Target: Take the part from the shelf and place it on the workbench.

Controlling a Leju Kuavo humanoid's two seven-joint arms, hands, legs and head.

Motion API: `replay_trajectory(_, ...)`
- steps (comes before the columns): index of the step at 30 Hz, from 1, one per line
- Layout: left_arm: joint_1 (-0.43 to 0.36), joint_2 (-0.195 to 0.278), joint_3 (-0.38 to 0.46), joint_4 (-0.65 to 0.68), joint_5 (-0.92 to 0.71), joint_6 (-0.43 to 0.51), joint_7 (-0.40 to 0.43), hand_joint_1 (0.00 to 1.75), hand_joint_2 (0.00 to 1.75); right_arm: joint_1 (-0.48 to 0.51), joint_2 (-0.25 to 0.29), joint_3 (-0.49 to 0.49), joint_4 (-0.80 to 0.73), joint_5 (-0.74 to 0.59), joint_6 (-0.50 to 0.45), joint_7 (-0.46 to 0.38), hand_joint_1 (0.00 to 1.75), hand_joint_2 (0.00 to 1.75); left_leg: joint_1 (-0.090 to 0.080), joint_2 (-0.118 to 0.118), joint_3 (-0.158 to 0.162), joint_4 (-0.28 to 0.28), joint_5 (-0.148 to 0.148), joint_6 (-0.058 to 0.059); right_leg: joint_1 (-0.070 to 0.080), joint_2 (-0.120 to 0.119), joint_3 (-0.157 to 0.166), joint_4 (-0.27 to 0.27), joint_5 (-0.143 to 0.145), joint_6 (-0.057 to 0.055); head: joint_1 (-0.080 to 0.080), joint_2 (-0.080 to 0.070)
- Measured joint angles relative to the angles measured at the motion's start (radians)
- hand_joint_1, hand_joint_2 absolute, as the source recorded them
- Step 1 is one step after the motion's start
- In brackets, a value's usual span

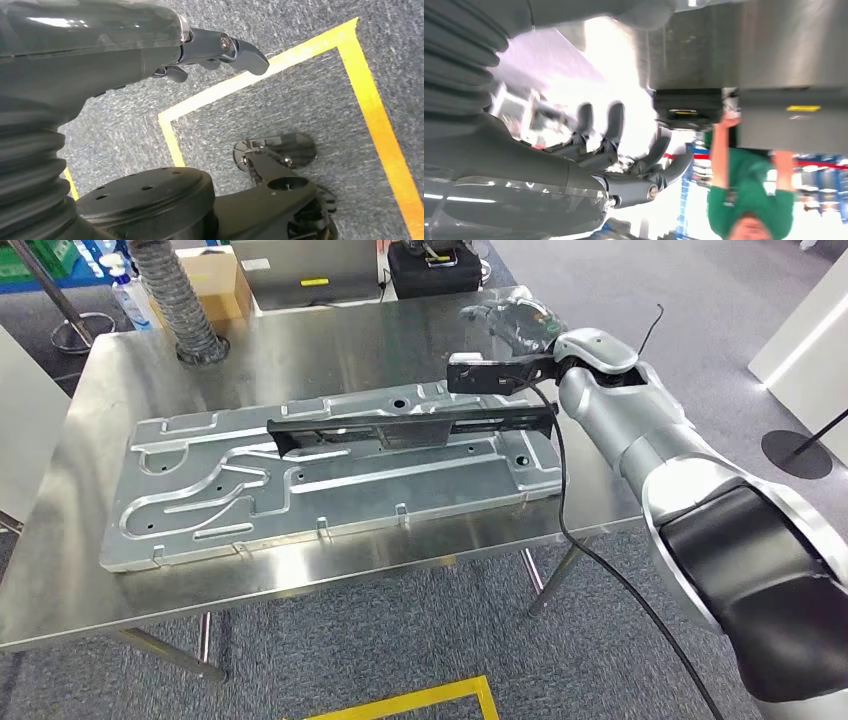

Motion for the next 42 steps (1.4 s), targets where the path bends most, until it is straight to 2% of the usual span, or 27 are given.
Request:
replay_trajectory(2,0.003,0.0,0.001,0.0,0.002,-0.002,0.003,0.0,0.0,-0.015,0.004,-0.018,0.019,-0.031,0.001,0.012,0.0,0.0,0.0,0.002,0.001,0.0,-0.004,-0.009,0.0,0.002,0.005,-0.006,-0.001,-0.006,0.0,0.0)
replay_trajectory(4,0.006,0.002,0.002,0.0,0.002,-0.003,0.004,0.0,0.0,-0.03,0.002,-0.036,0.031,-0.043,0.003,0.02,0.0,0.0,0.001,0.007,-0.008,0.028,-0.026,-0.02,-0.006,0.001,0.015,-0.016,0.001,-0.015,0.0,0.0)
replay_trajectory(5,0.007,0.002,0.002,0.0,0.002,-0.003,0.003,0.0,0.0,-0.037,-0.002,-0.042,0.036,-0.046,0.004,0.023,0.0,0.0,0.003,0.01,-0.024,0.07,-0.05,-0.025,-0.009,0.0,0.02,-0.02,0.001,-0.019,0.0,0.0)
replay_trajectory(7,0.01,0.003,0.002,0.0,0.001,-0.004,0.001,0.0,0.0,-0.046,-0.012,-0.051,0.045,-0.049,0.005,0.027,0.0,0.0,0.01,0.011,-0.082,0.197,-0.106,-0.034,-0.009,-0.002,0.025,-0.02,-0.002,-0.023,0.0,0.0)
replay_trajectory(8,0.01,0.003,0.002,0.0,0.001,-0.005,-0.001,0.0,0.0,-0.048,-0.017,-0.055,0.05,-0.051,0.005,0.028,0.0,0.0,0.015,0.011,-0.11,0.252,-0.122,-0.037,-0.009,-0.002,0.026,-0.02,-0.003,-0.023,0.0,0.0)
replay_trajectory(9,0.01,0.004,0.003,0.0,0.001,-0.006,-0.003,0.0,0.0,-0.048,-0.021,-0.06,0.054,-0.053,0.003,0.031,0.0,0.0,0.018,0.011,-0.125,0.277,-0.12,-0.04,-0.01,-0.001,0.027,-0.018,-0.005,-0.022,0.0,0.0)
replay_trajectory(10,0.011,0.004,0.003,0.0,0.002,-0.006,-0.005,0.0,0.0,-0.048,-0.024,-0.064,0.057,-0.053,0.002,0.033,0.0,0.0,0.021,0.012,-0.122,0.262,-0.1,-0.043,-0.011,0.001,0.028,-0.016,-0.007,-0.02,0.0,0.0)
replay_trajectory(12,0.01,0.007,0.003,0.0,0.003,-0.007,-0.01,0.0,0.0,-0.054,-0.027,-0.07,0.064,-0.053,0.007,0.044,0.0,0.0,0.026,0.014,-0.067,0.141,-0.034,-0.045,-0.015,0.004,0.031,-0.01,-0.013,-0.012,0.0,0.0)
replay_trajectory(13,0.01,0.007,0.004,0.0,0.006,-0.008,-0.013,0.0,0.0,-0.06,-0.029,-0.072,0.068,-0.051,0.017,0.052,0.0,0.0,0.026,0.015,-0.037,0.077,-0.012,-0.044,-0.015,0.006,0.03,-0.006,-0.017,-0.006,0.0,0.0)
replay_trajectory(15,0.009,0.008,0.006,0.0,0.014,-0.01,-0.02,0.0,0.0,-0.073,-0.031,-0.076,0.079,-0.038,0.048,0.084,0.0,0.0,0.022,0.017,-0.006,0.013,0.001,-0.036,-0.014,0.009,0.025,-0.004,-0.018,0.006,0.0,0.0)
replay_trajectory(17,0.012,0.009,0.011,0.0,0.025,-0.013,-0.029,0.0,0.0,-0.083,-0.032,-0.076,0.092,-0.003,0.07,0.136,0.0,0.0,0.017,0.017,-0.003,0.008,0.002,-0.022,-0.016,0.013,0.023,-0.009,-0.014,0.018,0.0,0.0)
replay_trajectory(19,0.018,0.01,0.02,0.0,0.037,-0.016,-0.038,0.0,0.0,-0.098,-0.025,-0.074,0.108,0.039,0.073,0.195,0.0,0.0,0.015,0.029,0.0,-0.002,0.007,-0.006,-0.019,0.014,0.015,0.01,-0.029,0.028,0.0,0.0)
replay_trajectory(21,0.03,0.013,0.03,0.0,0.05,-0.019,-0.043,0.0,0.0,-0.125,-0.002,-0.075,0.135,0.057,0.06,0.261,0.0,0.0,0.009,0.049,0.003,-0.008,0.009,0.007,-0.018,0.011,-0.031,0.103,-0.082,0.034,0.0,0.0)
replay_trajectory(23,0.049,0.016,0.041,0.0,0.062,-0.023,-0.041,0.0,0.0,-0.143,0.036,-0.083,0.17,0.053,0.037,0.323,0.0,0.0,-0.001,0.073,0.004,-0.008,0.007,0.012,-0.014,0.007,-0.105,0.235,-0.14,0.036,0.0,0.0)
replay_trajectory(24,0.057,0.018,0.045,0.0,0.065,-0.025,-0.038,0.0,0.0,-0.144,0.054,-0.088,0.186,0.048,0.026,0.341,0.0,0.0,-0.005,0.084,0.004,-0.008,0.006,0.014,-0.012,0.007,-0.131,0.275,-0.15,0.036,0.0,0.0)
replay_trajectory(25,0.064,0.019,0.05,0.0,0.067,-0.026,-0.033,0.0,0.0,-0.142,0.069,-0.093,0.199,0.041,0.016,0.349,0.0,0.0,-0.01,0.095,0.004,-0.008,0.005,0.014,-0.01,0.007,-0.138,0.276,-0.141,0.034,0.0,0.0)
replay_trajectory(26,0.069,0.02,0.054,0.0,0.069,-0.027,-0.026,0.0,0.0,-0.138,0.079,-0.099,0.211,0.029,0.004,0.351,0.0,0.0,-0.013,0.103,0.004,-0.008,0.005,0.014,-0.008,0.007,-0.123,0.237,-0.115,0.032,0.0,0.0)
replay_trajectory(28,0.076,0.02,0.061,0.001,0.07,-0.029,-0.007,0.0,0.0,-0.11,0.092,-0.123,0.235,-0.035,-0.05,0.349,0.0,0.0,-0.018,0.114,0.006,-0.007,0.002,0.011,0.0,0.01,-0.056,0.096,-0.045,0.023,0.0,0.0)
replay_trajectory(30,0.081,0.02,0.068,0.002,0.071,-0.032,0.01,0.0,0.0,-0.015,0.097,-0.191,0.259,-0.187,-0.158,0.316,0.0,0.0,-0.016,0.12,0.016,-0.004,-0.002,0.003,0.018,0.022,-0.008,-0.001,0.0,0.006,0.0,0.0)
replay_trajectory(33,0.082,0.014,0.075,0.005,0.069,-0.036,0.016,0.0,0.0,0.26,0.101,-0.376,0.274,-0.47,-0.331,0.228,0.0,0.0,0.011,0.123,0.034,0.001,-0.013,-0.01,0.046,0.03,0.025,-0.036,0.02,-0.022,0.0,0.0)
replay_trajectory(34,0.082,0.012,0.077,0.006,0.068,-0.036,0.016,0.0,0.0,0.38,0.102,-0.444,0.269,-0.541,-0.38,0.193,0.0,0.0,0.019,0.112,0.032,0.013,-0.026,-0.009,0.05,0.031,0.036,-0.045,0.024,-0.03,0.0,0.0)
replay_trajectory(36,0.086,0.012,0.08,0.008,0.067,-0.037,0.013,0.0,0.0,0.588,0.103,-0.567,0.235,-0.623,-0.451,0.115,0.0,0.0,0.028,0.078,0.011,0.088,-0.09,-0.001,0.051,0.034,0.046,-0.058,0.035,-0.046,0.0,0.0)
replay_trajectory(37,0.088,0.016,0.082,0.008,0.067,-0.037,0.012,0.0,0.0,0.675,0.103,-0.625,0.219,-0.644,-0.473,0.094,0.0,0.0,0.028,0.06,-0.004,0.152,-0.134,0.001,0.052,0.037,0.045,-0.061,0.038,-0.049,0.0,0.0)
replay_trajectory(39,0.089,0.022,0.086,0.008,0.067,-0.037,0.01,0.0,0.0,0.841,0.094,-0.737,0.198,-0.664,-0.49,0.115,0.0,0.0,0.03,0.042,-0.024,0.266,-0.203,-0.011,0.053,0.036,0.037,-0.06,0.044,-0.05,0.0,0.0)
replay_trajectory(40,0.087,0.026,0.087,0.008,0.067,-0.036,0.008,0.0,0.0,0.938,0.088,-0.785,0.189,-0.662,-0.495,0.137,0.0,0.0,0.034,0.04,-0.015,0.281,-0.213,-0.018,0.053,0.029,0.028,-0.058,0.047,-0.048,0.0,0.0)
replay_trajectory(41,0.086,0.031,0.088,0.008,0.066,-0.035,0.006,0.0,0.0,1.027,0.084,-0.823,0.176,-0.653,-0.498,0.153,0.0,0.0,0.039,0.04,0.012,0.254,-0.206,-0.025,0.052,0.023,0.014,-0.054,0.052,-0.047,0.0,0.0)
replay_trajectory(42,0.085,0.036,0.089,0.008,0.065,-0.034,0.005,0.0,0.0,1.095,0.086,-0.854,0.162,-0.641,-0.498,0.165,0.0,0.0,0.045,0.041,0.056,0.193,-0.186,-0.028,0.049,0.023,-0.002,-0.049,0.06,-0.045,0.0,0.0)
